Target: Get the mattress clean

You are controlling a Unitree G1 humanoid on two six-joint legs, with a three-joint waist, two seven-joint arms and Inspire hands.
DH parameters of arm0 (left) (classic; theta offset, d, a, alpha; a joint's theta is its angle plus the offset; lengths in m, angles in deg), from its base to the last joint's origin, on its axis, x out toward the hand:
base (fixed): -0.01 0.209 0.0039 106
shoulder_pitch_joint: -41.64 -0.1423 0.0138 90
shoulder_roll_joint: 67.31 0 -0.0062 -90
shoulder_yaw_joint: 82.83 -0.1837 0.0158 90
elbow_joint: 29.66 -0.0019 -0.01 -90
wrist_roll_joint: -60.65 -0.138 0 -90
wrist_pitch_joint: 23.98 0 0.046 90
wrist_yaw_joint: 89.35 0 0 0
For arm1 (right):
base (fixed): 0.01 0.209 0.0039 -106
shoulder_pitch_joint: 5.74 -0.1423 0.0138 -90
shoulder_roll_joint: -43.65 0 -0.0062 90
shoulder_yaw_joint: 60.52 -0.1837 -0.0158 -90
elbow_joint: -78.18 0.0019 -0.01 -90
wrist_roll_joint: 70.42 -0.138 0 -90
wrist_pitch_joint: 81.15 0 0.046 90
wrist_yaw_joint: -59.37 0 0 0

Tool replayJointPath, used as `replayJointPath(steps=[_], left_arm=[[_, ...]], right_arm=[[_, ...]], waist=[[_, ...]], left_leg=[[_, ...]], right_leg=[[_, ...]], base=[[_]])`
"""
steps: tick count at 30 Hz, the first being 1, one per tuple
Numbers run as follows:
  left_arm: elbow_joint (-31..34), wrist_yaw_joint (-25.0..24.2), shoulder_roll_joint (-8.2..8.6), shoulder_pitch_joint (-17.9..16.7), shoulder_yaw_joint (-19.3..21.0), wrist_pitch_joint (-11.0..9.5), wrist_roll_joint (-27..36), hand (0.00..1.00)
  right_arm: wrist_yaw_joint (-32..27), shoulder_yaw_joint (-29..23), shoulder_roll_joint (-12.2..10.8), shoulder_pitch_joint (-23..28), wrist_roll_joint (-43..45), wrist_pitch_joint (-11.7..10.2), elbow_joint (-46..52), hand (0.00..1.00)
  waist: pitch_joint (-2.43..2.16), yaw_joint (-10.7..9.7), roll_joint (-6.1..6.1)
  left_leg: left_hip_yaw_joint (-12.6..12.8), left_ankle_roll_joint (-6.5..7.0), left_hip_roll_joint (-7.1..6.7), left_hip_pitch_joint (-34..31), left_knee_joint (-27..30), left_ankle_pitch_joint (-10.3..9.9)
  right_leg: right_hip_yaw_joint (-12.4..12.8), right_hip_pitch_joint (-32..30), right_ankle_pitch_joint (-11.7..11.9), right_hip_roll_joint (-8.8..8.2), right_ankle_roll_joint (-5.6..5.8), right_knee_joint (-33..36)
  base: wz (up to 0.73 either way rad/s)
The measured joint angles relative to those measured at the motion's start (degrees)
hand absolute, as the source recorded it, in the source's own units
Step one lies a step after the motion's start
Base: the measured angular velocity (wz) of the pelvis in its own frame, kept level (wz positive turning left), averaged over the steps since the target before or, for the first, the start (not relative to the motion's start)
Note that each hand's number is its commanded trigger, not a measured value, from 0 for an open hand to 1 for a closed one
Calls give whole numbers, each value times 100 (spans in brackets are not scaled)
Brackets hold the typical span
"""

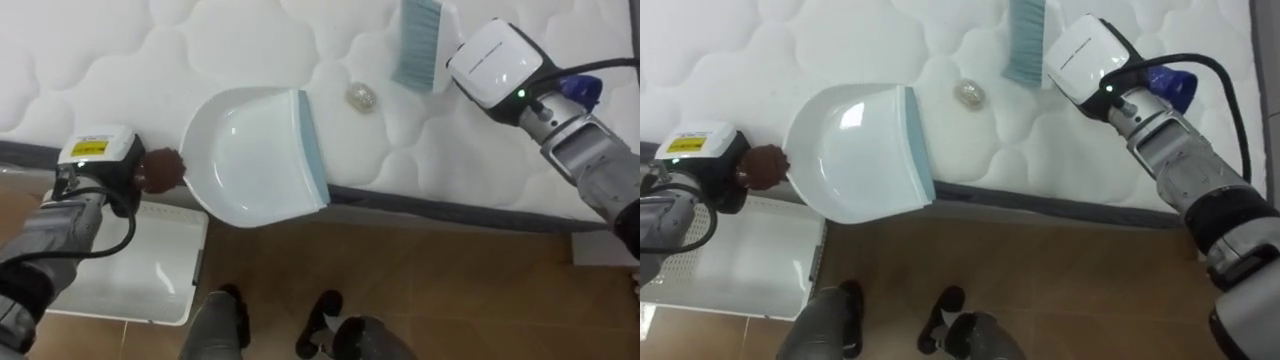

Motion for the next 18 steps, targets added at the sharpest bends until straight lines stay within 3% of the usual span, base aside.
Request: replayJointPath(steps=[11,18], left_arm=[[-11,84,31,161,-2,-84,-6,100],[-10,101,95,167,-1,-73,-5,100]], right_arm=[[614,-1,-5,320,-216,17,572,100],[922,-4,-6,398,-241,20,845,100]], waist=[[68,89,95],[60,116,113]], left_leg=[[-82,-8,77,-200,161,-13],[-59,-25,82,-198,165,0]], right_leg=[[-32,-108,18,76,-36,37],[-12,-142,5,83,-59,73]], base=[[0],[0]])
